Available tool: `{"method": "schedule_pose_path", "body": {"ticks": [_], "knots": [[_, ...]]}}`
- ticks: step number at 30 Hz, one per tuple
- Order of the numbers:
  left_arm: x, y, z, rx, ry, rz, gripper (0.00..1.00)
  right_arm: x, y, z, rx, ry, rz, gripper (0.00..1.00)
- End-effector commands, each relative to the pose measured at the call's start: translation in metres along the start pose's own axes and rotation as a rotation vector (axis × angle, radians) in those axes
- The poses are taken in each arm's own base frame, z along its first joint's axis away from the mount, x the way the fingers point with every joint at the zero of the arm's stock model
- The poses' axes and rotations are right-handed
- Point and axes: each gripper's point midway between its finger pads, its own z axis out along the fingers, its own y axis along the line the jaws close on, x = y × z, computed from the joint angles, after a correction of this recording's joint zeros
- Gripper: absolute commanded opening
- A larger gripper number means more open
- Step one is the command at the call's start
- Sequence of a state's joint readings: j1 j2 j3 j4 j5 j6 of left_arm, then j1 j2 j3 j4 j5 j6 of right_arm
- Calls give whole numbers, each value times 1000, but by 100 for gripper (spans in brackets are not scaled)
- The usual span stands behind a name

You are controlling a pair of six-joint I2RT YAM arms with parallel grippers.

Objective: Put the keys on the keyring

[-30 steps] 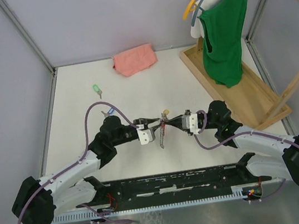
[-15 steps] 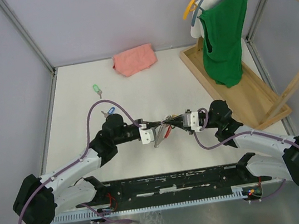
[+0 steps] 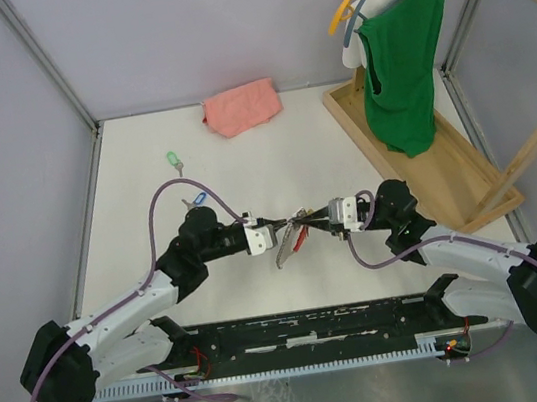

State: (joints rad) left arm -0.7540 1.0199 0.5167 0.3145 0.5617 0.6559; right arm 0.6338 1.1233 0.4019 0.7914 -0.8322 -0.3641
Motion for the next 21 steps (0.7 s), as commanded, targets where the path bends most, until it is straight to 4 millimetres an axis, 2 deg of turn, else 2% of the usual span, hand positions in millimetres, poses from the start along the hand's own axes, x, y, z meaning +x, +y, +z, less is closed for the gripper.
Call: {"method": "schedule_pose_path", "body": {"ticks": [1,10,21], "knots": [[-17,-4,0,7,-66,-107,3,5,-3,-3,5,61,35,5],[-3,-20,9,53,-43,-244,3,37,16,-13,-23,191,153,10],[1,-31,19,107,-38,-291,3,48,24,-11,-51,228,213,11]]}}
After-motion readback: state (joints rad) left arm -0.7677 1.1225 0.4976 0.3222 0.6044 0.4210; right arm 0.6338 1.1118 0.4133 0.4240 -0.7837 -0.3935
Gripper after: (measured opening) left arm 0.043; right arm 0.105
